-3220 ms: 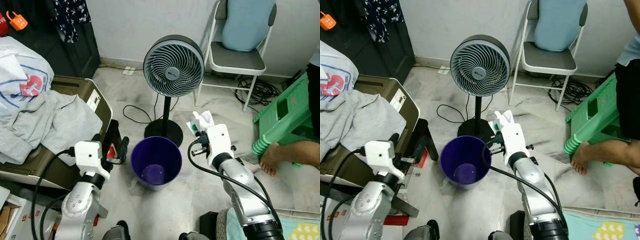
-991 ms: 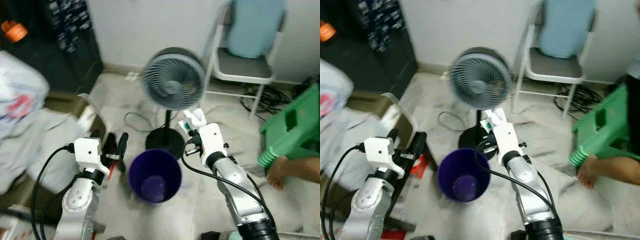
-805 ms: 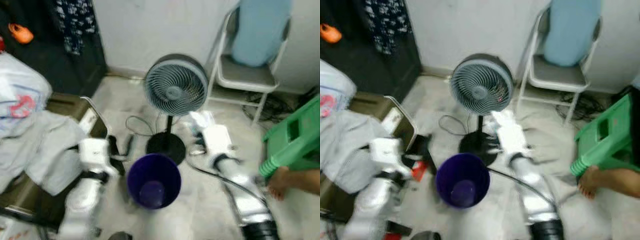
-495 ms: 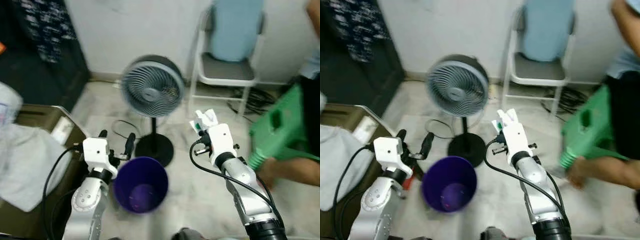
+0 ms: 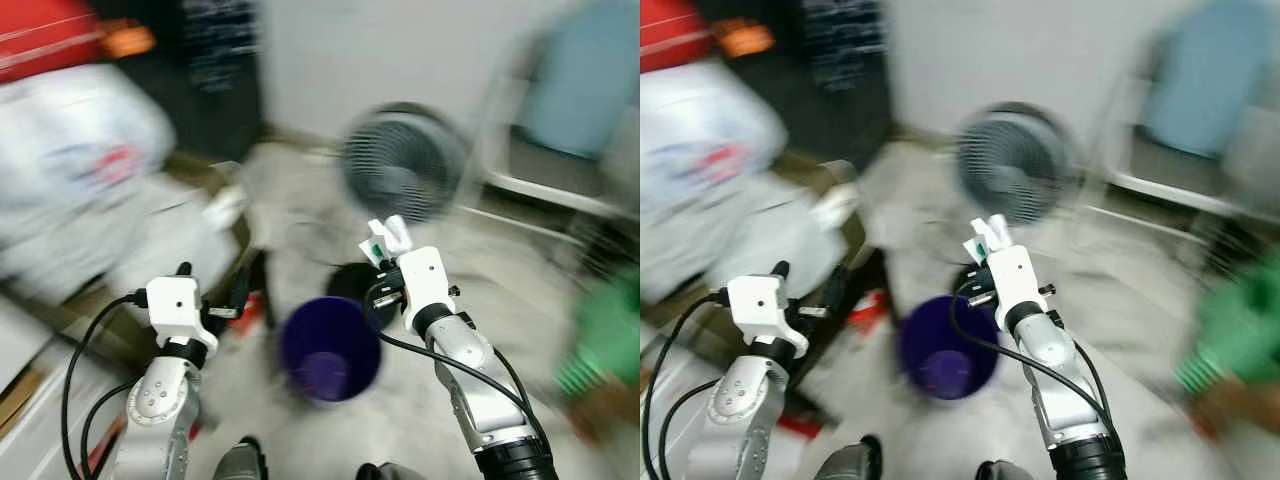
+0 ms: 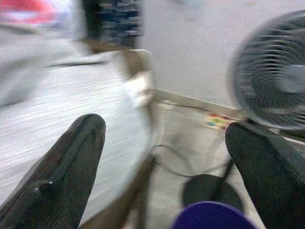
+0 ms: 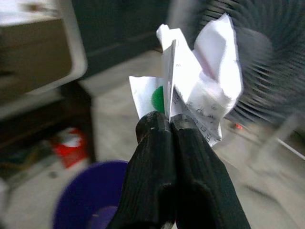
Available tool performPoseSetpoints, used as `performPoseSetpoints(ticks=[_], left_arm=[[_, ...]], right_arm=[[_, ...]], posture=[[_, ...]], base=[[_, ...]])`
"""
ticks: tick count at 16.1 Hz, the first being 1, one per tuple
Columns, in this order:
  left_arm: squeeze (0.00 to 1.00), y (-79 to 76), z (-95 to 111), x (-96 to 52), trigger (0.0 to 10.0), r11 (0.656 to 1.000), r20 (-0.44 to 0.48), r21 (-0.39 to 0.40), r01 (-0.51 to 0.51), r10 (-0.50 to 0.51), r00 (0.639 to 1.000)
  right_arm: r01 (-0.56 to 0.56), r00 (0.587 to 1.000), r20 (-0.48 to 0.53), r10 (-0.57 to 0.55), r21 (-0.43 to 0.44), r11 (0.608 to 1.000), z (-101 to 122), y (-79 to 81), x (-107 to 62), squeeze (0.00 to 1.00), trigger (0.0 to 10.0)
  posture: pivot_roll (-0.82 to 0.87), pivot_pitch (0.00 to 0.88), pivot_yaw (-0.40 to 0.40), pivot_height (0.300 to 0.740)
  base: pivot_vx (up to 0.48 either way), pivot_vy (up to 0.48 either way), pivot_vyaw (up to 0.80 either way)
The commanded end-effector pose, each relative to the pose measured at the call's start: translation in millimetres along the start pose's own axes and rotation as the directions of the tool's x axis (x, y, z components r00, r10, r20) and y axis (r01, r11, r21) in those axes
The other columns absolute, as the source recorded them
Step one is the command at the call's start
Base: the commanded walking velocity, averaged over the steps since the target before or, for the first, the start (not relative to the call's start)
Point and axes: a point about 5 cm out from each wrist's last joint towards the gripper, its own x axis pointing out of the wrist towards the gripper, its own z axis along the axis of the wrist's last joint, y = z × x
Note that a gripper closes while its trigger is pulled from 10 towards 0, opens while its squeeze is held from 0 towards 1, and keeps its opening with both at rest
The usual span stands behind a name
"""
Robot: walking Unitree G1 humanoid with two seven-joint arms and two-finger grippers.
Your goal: Clean up the room
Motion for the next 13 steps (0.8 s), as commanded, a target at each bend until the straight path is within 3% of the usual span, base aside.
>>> performPoseSetpoints(ticks=[1, 11, 13], left_arm=[[0.0, 0.7, -1, -2.4, 10.0, 1.0, -0.012, 0.009, -0.002, 0.002, 1.0], [0.0, -9.9, -1, -1.2, 10.0, 0.994, -0.018, -0.039, 0.103, -0.104, 0.994], [0.0, -15.6, 1, -1.1, 10.0, 0.988, -0.004, -0.051, 0.148, -0.148, 0.989]], right_arm=[[-0.002, 1.0, 0.005, 0.002, 0.006, 1.0, 2, 0.5, 1.0, 0.0, 10.0], [0.014, 1.0, -0.021, -0.014, 0.036, 0.999, -1, -0.3, 3.4, 0.0, 10.0], [0.017, 1.0, -0.023, -0.016, 0.041, 0.999, -2, -0.3, 2.9, 0.0, 10.0]], posture=[[-0.11, 0.161, -0.018, 0.74], [-0.11, 0.152, -0.017, 0.74], [-0.11, 0.153, -0.016, 0.74]], base=[[0.0, 0.0, 0.0], [0.0, 0.0, 0.0], [0.0, 0.0, -0.52]])
